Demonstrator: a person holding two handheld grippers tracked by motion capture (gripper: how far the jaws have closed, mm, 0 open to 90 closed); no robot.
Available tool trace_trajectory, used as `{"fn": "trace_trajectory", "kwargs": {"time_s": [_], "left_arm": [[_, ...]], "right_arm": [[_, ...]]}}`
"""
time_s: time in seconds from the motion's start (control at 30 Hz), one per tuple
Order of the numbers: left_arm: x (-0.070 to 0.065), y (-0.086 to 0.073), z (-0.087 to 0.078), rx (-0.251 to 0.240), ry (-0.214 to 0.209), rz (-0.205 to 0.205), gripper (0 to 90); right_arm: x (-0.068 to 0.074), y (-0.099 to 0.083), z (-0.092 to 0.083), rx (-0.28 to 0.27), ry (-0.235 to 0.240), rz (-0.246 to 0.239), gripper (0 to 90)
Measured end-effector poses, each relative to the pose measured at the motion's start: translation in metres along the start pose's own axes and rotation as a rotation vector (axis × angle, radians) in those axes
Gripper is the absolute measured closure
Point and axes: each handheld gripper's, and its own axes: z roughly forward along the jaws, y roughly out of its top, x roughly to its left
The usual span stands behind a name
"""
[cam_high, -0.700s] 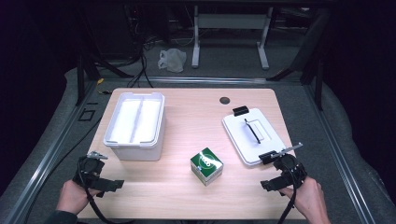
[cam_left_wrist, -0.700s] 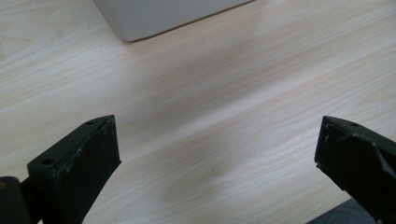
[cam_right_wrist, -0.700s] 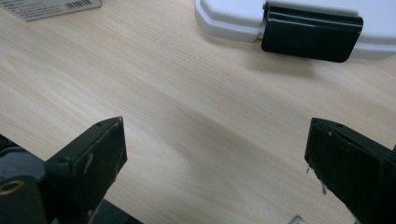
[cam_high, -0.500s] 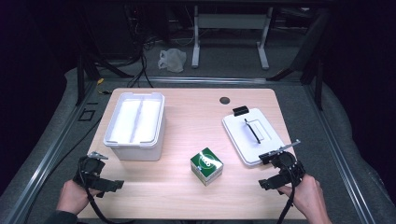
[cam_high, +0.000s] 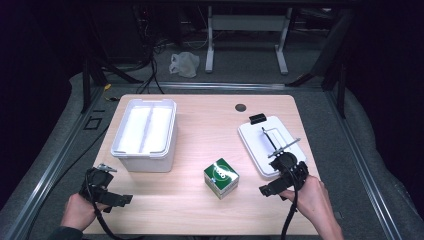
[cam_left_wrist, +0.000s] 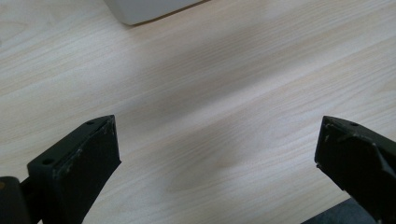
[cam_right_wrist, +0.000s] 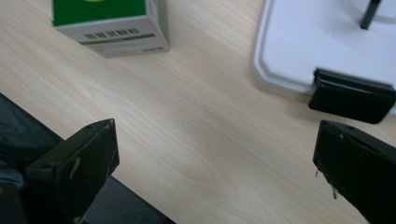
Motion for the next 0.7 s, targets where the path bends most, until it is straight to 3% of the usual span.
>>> {"fn": "trace_trajectory", "kwargs": {"time_s": [0.27,0.4,0.7], "left_arm": [[0.000,0.000,0.001,-0.001,0.005,0.002,0.0],[0.000,0.000,0.000,-0.003,0.007,0.008,0.0],[-0.001,0.001,0.001,-0.008,0.013,0.018,0.0]], "right_arm": [[0.023,0.030,0.006,0.019,0.016,-0.054,0.0],[0.040,0.049,0.016,0.046,0.023,-0.087,0.0],[0.061,0.080,0.049,0.089,0.047,-0.125,0.0]]}}
